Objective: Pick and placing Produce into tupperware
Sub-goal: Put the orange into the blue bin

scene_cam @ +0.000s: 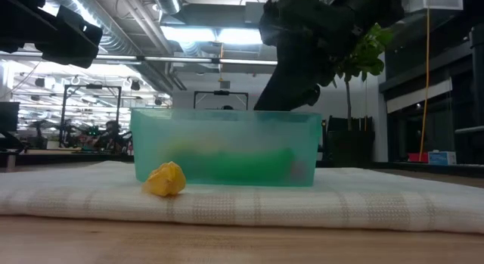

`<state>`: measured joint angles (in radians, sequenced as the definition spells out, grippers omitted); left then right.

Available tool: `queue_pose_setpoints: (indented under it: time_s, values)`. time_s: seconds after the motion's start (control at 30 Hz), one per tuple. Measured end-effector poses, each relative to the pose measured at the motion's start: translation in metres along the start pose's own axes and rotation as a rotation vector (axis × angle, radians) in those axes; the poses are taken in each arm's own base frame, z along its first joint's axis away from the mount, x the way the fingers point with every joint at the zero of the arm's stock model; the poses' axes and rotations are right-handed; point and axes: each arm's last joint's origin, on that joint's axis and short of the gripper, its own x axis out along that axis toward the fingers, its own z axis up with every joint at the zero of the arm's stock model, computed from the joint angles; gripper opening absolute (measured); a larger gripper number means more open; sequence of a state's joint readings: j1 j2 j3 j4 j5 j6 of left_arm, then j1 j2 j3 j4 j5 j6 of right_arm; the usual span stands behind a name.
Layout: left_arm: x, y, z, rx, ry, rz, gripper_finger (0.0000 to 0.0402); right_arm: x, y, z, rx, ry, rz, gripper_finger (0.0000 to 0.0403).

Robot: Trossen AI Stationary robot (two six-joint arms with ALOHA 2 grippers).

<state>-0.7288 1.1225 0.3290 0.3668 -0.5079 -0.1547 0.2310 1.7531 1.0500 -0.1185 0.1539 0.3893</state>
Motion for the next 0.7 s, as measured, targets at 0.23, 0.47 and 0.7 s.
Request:
queue_pose_setpoints:
  time_s: [0.23, 0.47, 0.7]
  values:
    - [0.0, 0.0, 0.0, 0.0, 0.0, 0.0, 0.0179, -0.003, 0.008, 0.009, -0.062, -0.108, 0.048, 0.0134]
    - [0.0, 0.0, 0.0, -0.003, -0.005, -0.001, 0.0179, -0.006, 0.023, 0.011, -0.14, -0.182, 0.097, 0.0135]
    - [0.0, 0.0, 0.001, 0.001, -0.009, -0.001, 0.0179, -0.009, 0.033, 0.007, -0.173, -0.204, 0.052, 0.0135]
